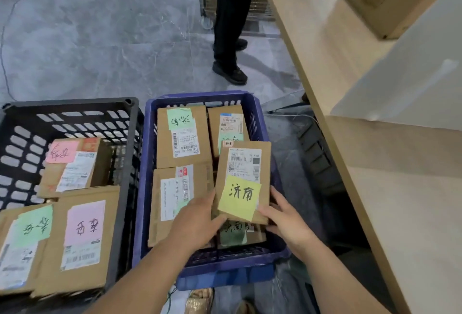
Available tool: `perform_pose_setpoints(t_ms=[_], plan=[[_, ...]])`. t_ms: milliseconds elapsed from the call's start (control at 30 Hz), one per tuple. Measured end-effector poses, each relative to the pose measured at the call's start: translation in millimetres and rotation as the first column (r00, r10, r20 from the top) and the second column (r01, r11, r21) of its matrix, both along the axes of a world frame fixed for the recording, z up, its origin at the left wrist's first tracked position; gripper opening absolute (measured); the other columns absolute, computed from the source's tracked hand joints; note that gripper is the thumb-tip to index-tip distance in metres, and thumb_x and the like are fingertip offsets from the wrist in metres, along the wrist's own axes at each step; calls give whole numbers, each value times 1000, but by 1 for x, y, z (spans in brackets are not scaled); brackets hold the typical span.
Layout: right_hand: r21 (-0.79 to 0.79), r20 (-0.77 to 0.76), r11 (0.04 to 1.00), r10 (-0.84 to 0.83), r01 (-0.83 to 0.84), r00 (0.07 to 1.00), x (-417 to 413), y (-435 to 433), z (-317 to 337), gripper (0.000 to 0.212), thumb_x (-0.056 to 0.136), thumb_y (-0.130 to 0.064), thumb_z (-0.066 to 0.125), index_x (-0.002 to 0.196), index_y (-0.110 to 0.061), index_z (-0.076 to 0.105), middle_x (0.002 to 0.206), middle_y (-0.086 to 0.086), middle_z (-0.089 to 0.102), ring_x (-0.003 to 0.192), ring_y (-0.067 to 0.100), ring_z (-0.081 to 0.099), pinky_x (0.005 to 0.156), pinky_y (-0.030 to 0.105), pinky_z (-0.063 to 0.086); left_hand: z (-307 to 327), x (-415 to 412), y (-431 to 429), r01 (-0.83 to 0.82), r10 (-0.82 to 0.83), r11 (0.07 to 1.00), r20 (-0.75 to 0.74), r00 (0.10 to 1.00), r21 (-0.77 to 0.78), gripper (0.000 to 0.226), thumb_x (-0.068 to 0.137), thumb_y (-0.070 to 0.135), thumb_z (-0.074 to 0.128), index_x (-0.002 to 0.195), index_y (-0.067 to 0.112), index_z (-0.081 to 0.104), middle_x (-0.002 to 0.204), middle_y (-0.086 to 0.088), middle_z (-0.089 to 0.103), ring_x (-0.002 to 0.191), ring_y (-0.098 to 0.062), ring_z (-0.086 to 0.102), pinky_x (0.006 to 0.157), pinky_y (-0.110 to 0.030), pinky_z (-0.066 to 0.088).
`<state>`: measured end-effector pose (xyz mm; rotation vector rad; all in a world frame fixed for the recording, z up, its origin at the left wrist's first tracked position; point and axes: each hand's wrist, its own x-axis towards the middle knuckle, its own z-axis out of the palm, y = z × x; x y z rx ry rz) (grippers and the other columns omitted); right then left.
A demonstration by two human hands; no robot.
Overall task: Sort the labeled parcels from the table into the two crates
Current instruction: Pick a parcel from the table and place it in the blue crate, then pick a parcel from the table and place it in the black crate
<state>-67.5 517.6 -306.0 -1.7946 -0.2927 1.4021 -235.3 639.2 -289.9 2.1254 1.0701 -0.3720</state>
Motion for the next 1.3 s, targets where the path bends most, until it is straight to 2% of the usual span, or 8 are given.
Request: perform_pose_setpoints(t_ms=[100, 300, 467, 633, 700, 867, 1000, 1300], plan=[[-49, 66, 999, 10, -6, 998, -1, 14, -23, 68, 96, -29, 58, 152, -38, 21, 141, -6, 53, 126, 15, 52, 109, 41, 41, -17, 7, 7, -65, 65, 998, 15, 998, 12, 53, 94, 45, 50, 140, 26, 33, 121, -3, 56, 109, -18, 52, 84, -30, 46], [-146, 129, 989, 39, -20, 991, -7, 14, -51, 53, 101, -35, 44, 151, -38, 27, 142, -10, 52, 125, 14, 51, 110, 43, 40, -47, 10, 2, -90, 90, 996, 23, 996, -4, 41, 94, 36, 52, 132, 24, 42, 118, 1, 60, 101, -16, 56, 85, -36, 50], [-235, 214, 971, 92, -40, 972, -6, 27, -60, 56, 102, -28, 42, 153, -36, 21, 153, -6, 38, 135, 18, 41, 112, 38, 35, -58, 23, 4, 61, -54, 990, -57, 997, 126, 42, 97, 28, 45, 138, 19, 40, 129, -3, 46, 111, -18, 51, 84, -30, 47], [-299, 298, 952, 164, -71, 941, -5, 36, -63, 58, 104, -15, 33, 156, -32, 11, 149, 1, 41, 109, 18, 48, 88, 28, 40, -65, 27, 6, 147, -124, 972, -133, 983, 182, 36, 97, 24, 43, 132, 14, 47, 122, -5, 47, 107, -20, 51, 78, -30, 46], [-333, 332, 938, 211, -96, 919, -7, 37, -62, 60, 103, -11, 33, 156, -27, 9, 146, 7, 44, 112, 25, 52, 93, 35, 44, -63, 24, 8, 146, -126, 974, -121, 985, 172, 41, 98, 26, 44, 137, 14, 44, 129, -5, 44, 114, -21, 49, 85, -31, 47], [-405, 386, 895, 351, -185, 853, -14, 30, -35, 61, 102, -10, 37, 156, -19, 10, 154, 6, 30, 136, 23, 37, 111, 33, 33, -42, 14, 14, 115, -102, 976, -79, 992, 183, 54, 98, 32, 43, 149, 20, 29, 136, -3, 41, 122, -20, 44, 93, -31, 44], [-401, 474, 887, 414, -228, 777, -17, 10, 7, 50, 100, -14, 44, 149, -17, 32, 145, 8, 39, 126, 23, 46, 105, 31, 37, -15, 8, 15, 131, -123, 967, -52, 991, 219, 54, 98, 33, 43, 148, 19, 31, 139, -3, 41, 128, -21, 39, 100, -30, 39], [-477, 662, 875, 423, -88, 618, -32, -51, 110, 43, 101, -25, 42, 144, -24, 39, 142, 1, 45, 128, 21, 48, 99, 36, 44, 65, -2, -7, 236, -253, 937, 35, 967, 260, 57, 97, 39, 44, 148, 19, 29, 147, -4, 36, 133, -23, 33, 107, -32, 31]])
